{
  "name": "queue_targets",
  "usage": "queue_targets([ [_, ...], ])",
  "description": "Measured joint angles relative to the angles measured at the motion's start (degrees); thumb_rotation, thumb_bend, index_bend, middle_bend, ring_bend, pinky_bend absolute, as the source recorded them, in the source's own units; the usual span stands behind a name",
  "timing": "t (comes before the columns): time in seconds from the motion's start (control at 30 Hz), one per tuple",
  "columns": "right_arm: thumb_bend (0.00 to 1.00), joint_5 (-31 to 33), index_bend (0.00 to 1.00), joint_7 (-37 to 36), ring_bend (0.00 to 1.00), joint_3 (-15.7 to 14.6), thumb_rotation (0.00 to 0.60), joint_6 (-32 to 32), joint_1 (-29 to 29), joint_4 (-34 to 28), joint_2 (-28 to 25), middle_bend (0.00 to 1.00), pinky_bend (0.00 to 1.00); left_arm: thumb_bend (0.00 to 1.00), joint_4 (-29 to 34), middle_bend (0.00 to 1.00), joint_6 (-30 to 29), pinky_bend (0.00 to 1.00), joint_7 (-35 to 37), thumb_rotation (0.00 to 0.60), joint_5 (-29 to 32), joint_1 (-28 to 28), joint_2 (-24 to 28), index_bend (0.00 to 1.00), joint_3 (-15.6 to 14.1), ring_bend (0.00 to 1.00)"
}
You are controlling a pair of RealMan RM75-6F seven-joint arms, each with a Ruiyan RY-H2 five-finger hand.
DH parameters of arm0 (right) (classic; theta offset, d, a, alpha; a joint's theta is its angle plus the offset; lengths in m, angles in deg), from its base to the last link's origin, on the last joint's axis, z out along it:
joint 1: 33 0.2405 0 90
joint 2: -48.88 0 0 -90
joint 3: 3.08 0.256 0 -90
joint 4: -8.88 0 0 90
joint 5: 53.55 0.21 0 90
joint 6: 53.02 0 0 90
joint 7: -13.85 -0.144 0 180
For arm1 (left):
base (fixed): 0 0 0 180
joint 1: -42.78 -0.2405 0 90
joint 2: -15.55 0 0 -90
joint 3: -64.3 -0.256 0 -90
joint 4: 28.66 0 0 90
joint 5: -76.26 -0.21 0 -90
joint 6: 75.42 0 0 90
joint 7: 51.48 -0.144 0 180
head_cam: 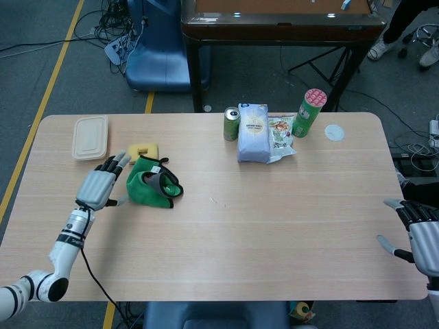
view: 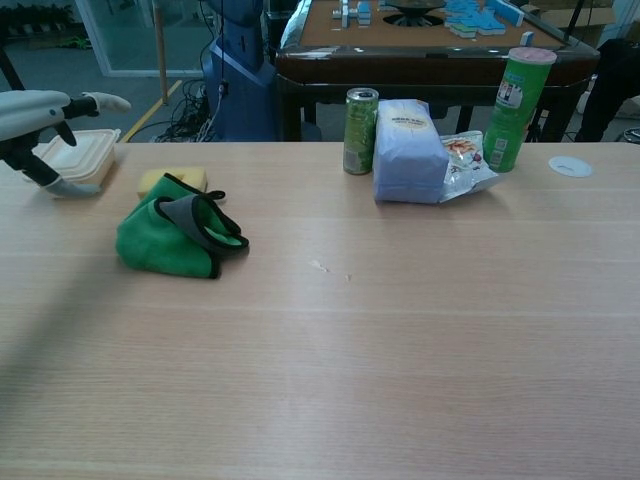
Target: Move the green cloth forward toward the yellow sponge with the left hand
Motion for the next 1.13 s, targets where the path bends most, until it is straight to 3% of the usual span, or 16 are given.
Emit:
queue_targets([
  [0.3, 0.26, -2.51, 0.29, -3.03, 0.24, -0.60, 0.600, 0.32, 1.16, 2.48, 0.33, 0.31, 0.31, 0.22, 9.28, 0.05, -14.33, 0.24, -2.06, 0.600, -2.55, -11.04, 6.27, 0.11, -3.75, 0.09],
  [0.6, 0.26, -4.21, 0.29, -5.47, 0.24, -1.93, 0.600, 3.43, 3.10, 3.59, 0.84, 0.31, 0.31, 0.22, 13.07, 0.08, -27.96, 0.24, -1.90, 0.600, -9.04, -22.51, 8.94, 0.18, -8.02, 0.12],
  [0.9, 0.26, -7.50, 0.29, -6.77, 0.24, -3.07, 0.600, 3.74, 4.66, 4.19, 1.50, 0.31, 0.31, 0.22, 15.25, 0.08, -33.15, 0.24, -2.54, 0.600, -14.46, -27.99, 9.38, 0.19, -10.39, 0.12],
  [1.13, 0.26, -8.32, 0.29, -5.75, 0.24, -3.46, 0.600, 2.64, 4.58, 4.05, 2.44, 0.31, 0.31, 0.22, 17.15, 0.09, -32.04, 0.24, -4.55, 0.600, -16.27, -29.41, 9.78, 0.20, -11.68, 0.12],
])
